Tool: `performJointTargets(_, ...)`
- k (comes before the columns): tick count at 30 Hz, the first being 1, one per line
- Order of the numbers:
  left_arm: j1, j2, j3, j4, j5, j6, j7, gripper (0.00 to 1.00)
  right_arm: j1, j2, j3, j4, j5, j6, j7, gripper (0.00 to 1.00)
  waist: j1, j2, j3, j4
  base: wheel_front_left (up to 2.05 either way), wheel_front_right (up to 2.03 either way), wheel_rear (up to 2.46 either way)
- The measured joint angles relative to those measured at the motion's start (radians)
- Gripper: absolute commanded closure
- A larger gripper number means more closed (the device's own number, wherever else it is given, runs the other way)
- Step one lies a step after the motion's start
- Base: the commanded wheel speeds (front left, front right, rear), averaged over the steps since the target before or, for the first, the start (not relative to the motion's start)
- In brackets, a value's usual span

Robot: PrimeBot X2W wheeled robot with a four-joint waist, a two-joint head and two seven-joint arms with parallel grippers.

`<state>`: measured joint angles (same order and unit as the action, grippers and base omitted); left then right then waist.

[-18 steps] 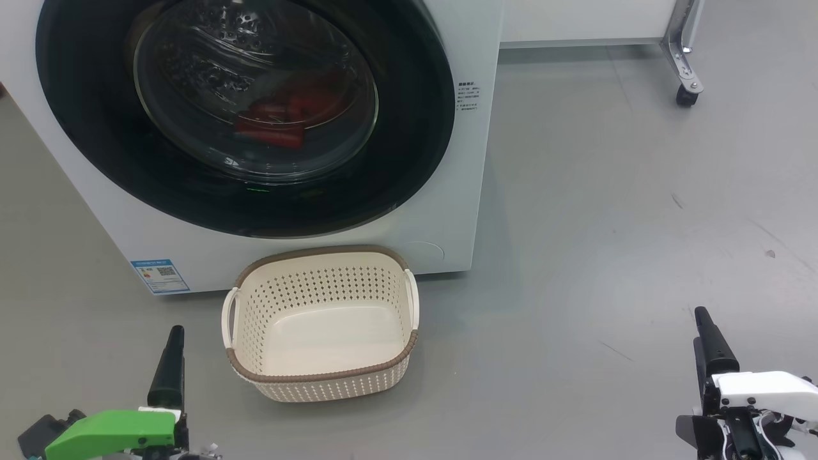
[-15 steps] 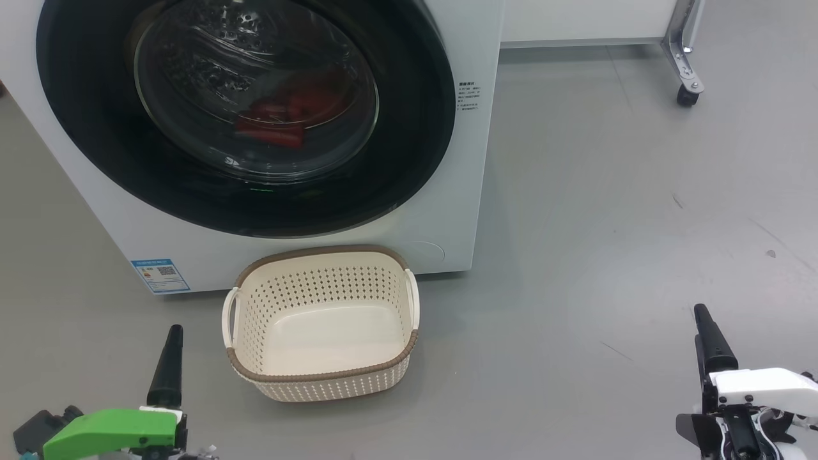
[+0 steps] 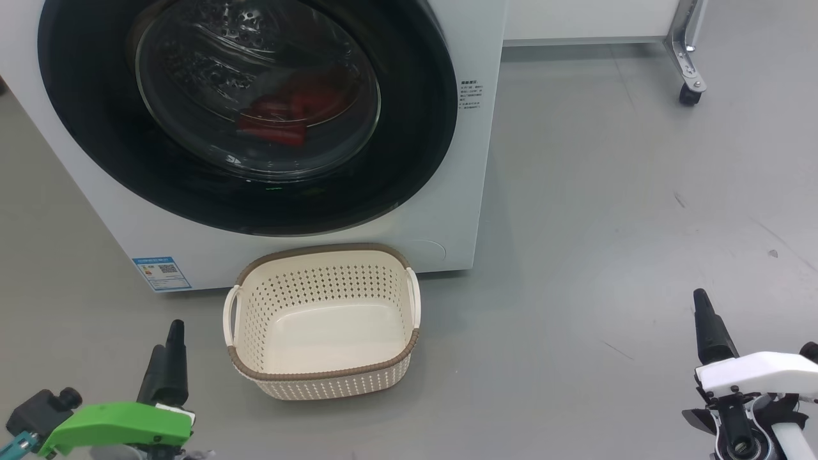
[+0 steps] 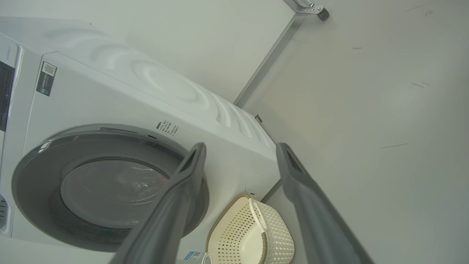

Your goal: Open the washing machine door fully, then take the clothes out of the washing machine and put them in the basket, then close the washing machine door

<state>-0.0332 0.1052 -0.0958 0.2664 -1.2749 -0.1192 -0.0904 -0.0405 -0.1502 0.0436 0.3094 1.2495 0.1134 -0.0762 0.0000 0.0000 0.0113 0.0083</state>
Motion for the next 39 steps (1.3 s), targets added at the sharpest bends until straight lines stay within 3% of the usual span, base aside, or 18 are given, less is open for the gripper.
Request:
performJointTargets(21,-0.030,0.037,-0.051,-0.041,0.458,0.085,-0.063,0.00,-0.040,-0.076,0.135,0.012,-0.396,-0.102,-0.073,0.00,0.0000,0.0000,0.002,0.004,0.00,0.00,0.00)
performJointTargets(39,-0.030,0.034,-0.109,-0.044,0.734,0.133,-0.123,0.00,-0.044,-0.086,0.230,0.031,-0.625,-0.160,-0.133,0.00,0.0000,0.0000,-0.002,0.000,0.00,0.00,0.00)
